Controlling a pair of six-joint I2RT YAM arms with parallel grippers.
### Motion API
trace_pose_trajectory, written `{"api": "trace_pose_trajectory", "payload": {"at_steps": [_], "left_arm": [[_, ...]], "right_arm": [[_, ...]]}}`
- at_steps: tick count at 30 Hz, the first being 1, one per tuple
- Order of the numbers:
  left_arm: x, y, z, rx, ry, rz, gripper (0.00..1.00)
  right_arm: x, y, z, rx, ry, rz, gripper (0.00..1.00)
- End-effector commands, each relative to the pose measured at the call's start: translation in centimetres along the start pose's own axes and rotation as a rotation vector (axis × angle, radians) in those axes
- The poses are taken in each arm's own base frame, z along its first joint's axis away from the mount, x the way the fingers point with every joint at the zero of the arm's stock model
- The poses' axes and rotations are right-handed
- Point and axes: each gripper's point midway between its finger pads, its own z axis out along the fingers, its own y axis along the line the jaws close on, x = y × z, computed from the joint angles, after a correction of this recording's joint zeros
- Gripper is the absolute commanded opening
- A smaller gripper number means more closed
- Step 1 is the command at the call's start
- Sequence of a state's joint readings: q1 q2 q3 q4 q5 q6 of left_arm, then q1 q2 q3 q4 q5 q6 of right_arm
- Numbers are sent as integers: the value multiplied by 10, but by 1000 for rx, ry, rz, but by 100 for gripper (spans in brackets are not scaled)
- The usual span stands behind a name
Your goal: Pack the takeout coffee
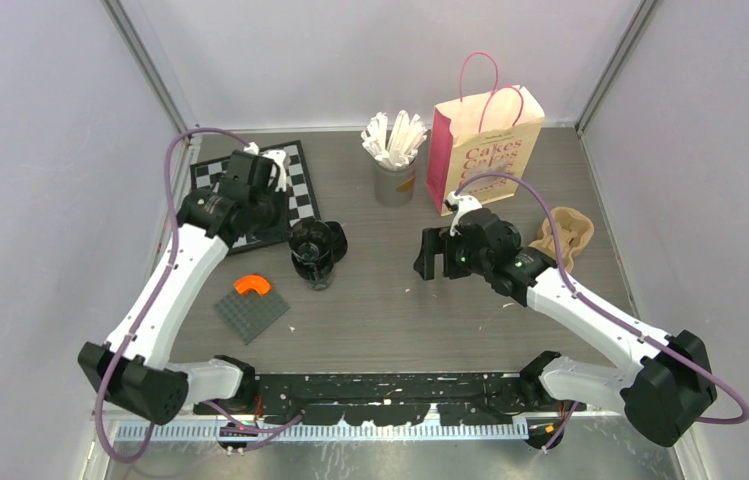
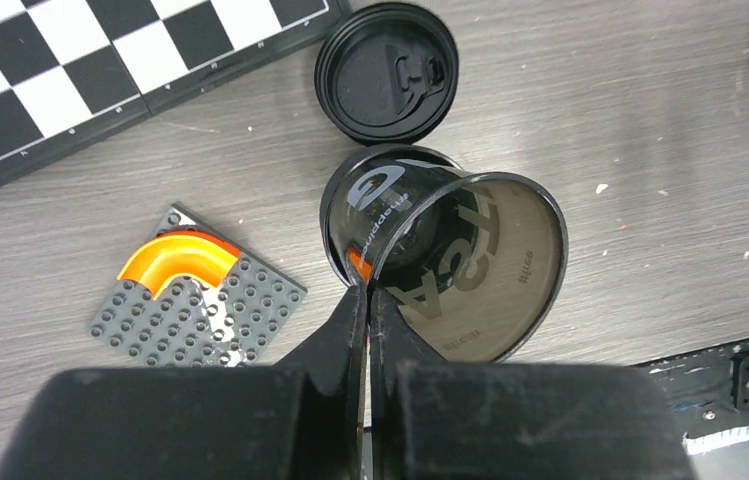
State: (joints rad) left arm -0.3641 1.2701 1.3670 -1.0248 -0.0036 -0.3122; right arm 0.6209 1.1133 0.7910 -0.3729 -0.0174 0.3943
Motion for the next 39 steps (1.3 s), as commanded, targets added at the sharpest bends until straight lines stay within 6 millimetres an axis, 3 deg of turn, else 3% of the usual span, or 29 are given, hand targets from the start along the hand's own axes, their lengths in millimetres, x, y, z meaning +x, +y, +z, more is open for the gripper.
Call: {"api": "trace_pose_trajectory", "payload": {"at_steps": [1, 8, 17, 20, 24, 34, 39], "left_arm": [[-21, -4, -35, 29, -128, -22, 0], [-22, -29, -55, 177, -168, -30, 0], [-22, -57, -63, 311, -162, -32, 0], [-20, -75, -61, 364, -163, -25, 0], [-12, -103, -45, 367, -131, 40, 0], [-1, -168, 0, 455, -89, 67, 0], [21, -196, 38, 549, -20, 17, 0]], "right_arm": [[-19, 0, -3, 18, -78, -15, 94], [-20, -4, -5, 41, -84, -8, 94], [-26, -12, -8, 88, -121, 7, 94], [-31, -17, -13, 117, -147, 22, 94], [-42, -36, -28, 245, -200, 86, 94], [-65, -36, -110, 234, -366, 128, 94], [-66, -41, -122, 242, -409, 123, 94]]}}
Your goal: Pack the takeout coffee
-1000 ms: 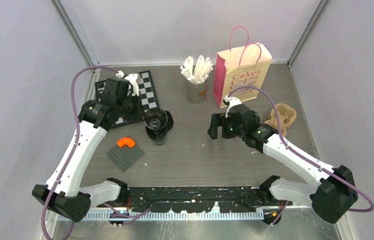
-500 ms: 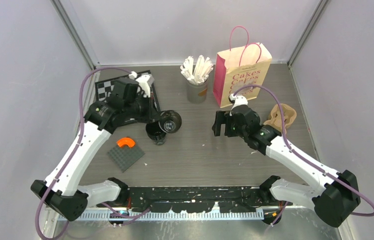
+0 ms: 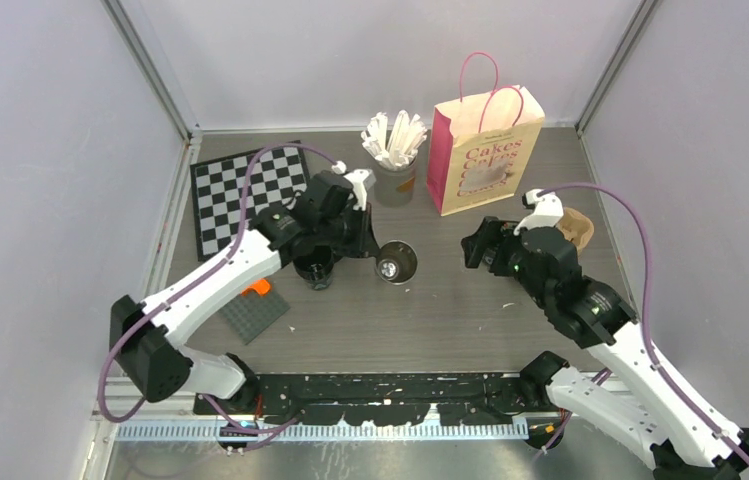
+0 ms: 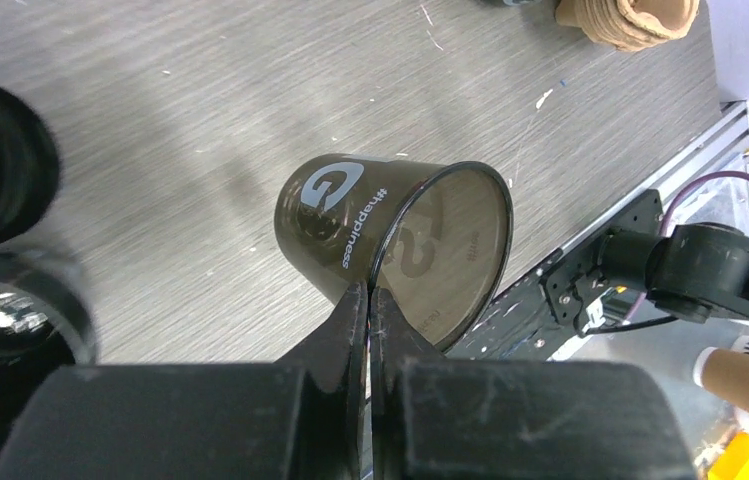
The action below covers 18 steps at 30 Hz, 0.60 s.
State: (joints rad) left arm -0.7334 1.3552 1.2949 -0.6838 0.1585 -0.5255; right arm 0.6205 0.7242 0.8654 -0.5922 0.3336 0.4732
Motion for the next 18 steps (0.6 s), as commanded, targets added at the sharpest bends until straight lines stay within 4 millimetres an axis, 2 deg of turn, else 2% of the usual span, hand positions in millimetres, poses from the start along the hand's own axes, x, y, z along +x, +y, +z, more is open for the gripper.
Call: {"api": "trace_pose_trajectory", "payload": {"at_steps": [1, 7, 10, 13, 15, 18], "left_arm": [[-2, -20, 39, 122, -29, -62, 0], [26, -20, 72, 118, 42, -79, 0], [37, -18, 81, 113, 71, -84, 0], [39, -14, 84, 98, 71, -75, 0], [37, -12, 83, 83, 62, -63, 6], [28, -7, 74, 35, 50, -23, 25]], "right_arm": [[-10, -7, -5, 38, -40, -2, 94], [-3, -8, 6, 51, -22, -20, 95], [0, -4, 11, 43, 3, -29, 95], [3, -3, 14, 47, 20, -40, 95], [4, -4, 14, 48, 21, -41, 95], [6, -5, 14, 46, 19, -40, 95]]}}
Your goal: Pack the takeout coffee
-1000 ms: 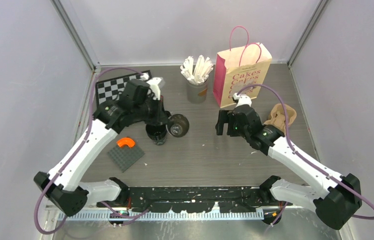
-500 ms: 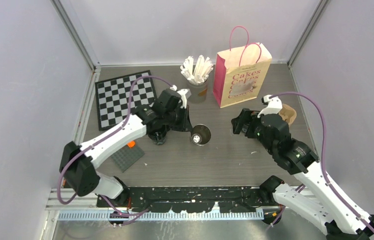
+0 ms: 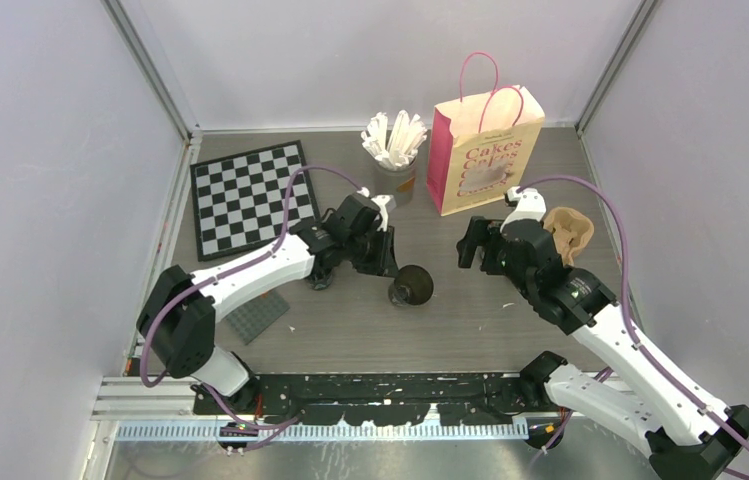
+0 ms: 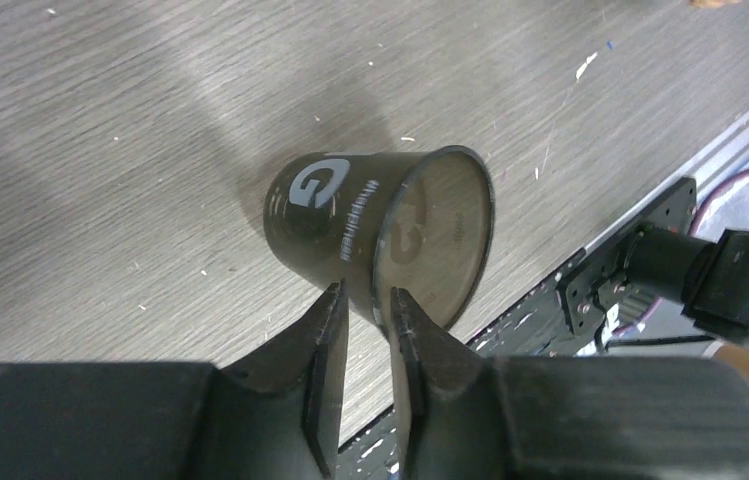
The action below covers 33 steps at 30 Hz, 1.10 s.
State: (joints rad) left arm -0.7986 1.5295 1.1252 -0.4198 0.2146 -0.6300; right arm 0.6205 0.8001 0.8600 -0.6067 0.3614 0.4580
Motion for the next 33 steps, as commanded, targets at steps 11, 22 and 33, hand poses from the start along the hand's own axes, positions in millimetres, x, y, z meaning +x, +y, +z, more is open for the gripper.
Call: {"api": "trace_pose_trajectory", "payload": {"at_steps": [11, 22, 33], "left_arm": [[-79, 33, -69, -276, -154, 169, 39], [-113, 116, -73, -324, -105, 23, 40], [-114, 144, -43, -274, 11, -4, 40]], "right_arm": [[-7, 13, -7, -84, -26, -7, 95], [-4, 25, -11, -162, -19, 0, 95], [-1, 26, -11, -170, -11, 1, 95]]}}
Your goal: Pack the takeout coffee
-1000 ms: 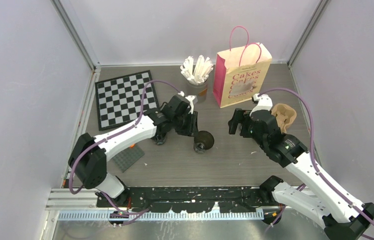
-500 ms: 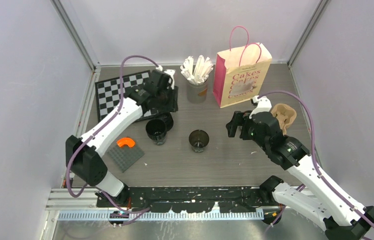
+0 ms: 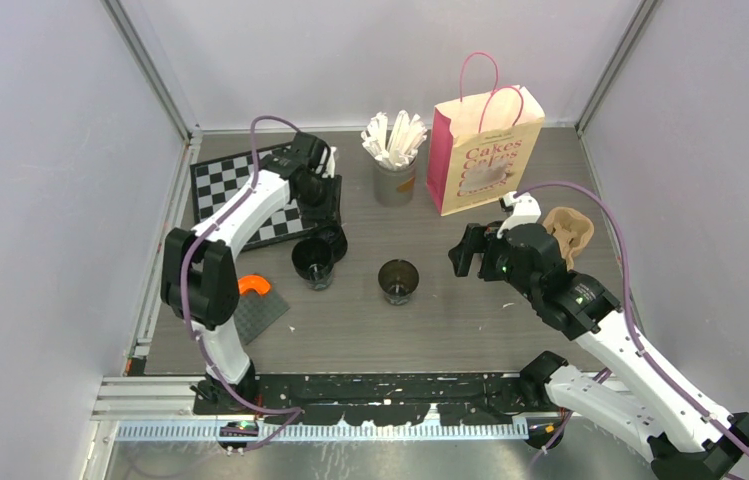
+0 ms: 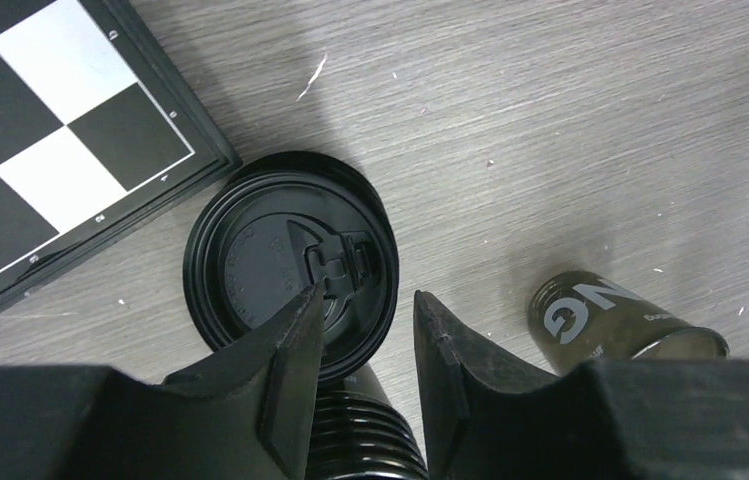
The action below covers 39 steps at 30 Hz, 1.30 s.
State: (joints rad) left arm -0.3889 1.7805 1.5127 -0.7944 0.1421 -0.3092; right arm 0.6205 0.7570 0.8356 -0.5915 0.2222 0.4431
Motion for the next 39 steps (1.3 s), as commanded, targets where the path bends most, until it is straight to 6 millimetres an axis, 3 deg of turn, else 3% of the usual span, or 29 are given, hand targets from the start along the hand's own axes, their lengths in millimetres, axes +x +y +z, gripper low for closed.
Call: {"api": "trace_pose_trajectory", "payload": {"at_steps": [1, 16, 23, 28, 32, 35, 39], "left_arm": [[-15, -14, -8, 79, -18, 47, 40], [5, -10, 20, 96, 97, 58, 35], [1, -10, 19, 93, 82, 68, 11], [-2, -10, 15, 87, 77, 69, 9], [-1, -8, 13, 77, 82, 68, 15], [0, -8, 13, 78, 89, 69, 4], [3, -8, 14, 81, 99, 71, 0]], "right_arm": [[-10, 6, -1, -28, -46, 0, 95], [-5, 2, 10, -1, -27, -14, 95], [-4, 1, 12, 11, -26, -19, 95], [-2, 1, 16, 10, -18, -19, 95], [-2, 3, 19, 10, -10, -20, 95], [-1, 4, 21, 7, -7, -20, 95], [-1, 5, 24, 6, 2, -18, 95]]}}
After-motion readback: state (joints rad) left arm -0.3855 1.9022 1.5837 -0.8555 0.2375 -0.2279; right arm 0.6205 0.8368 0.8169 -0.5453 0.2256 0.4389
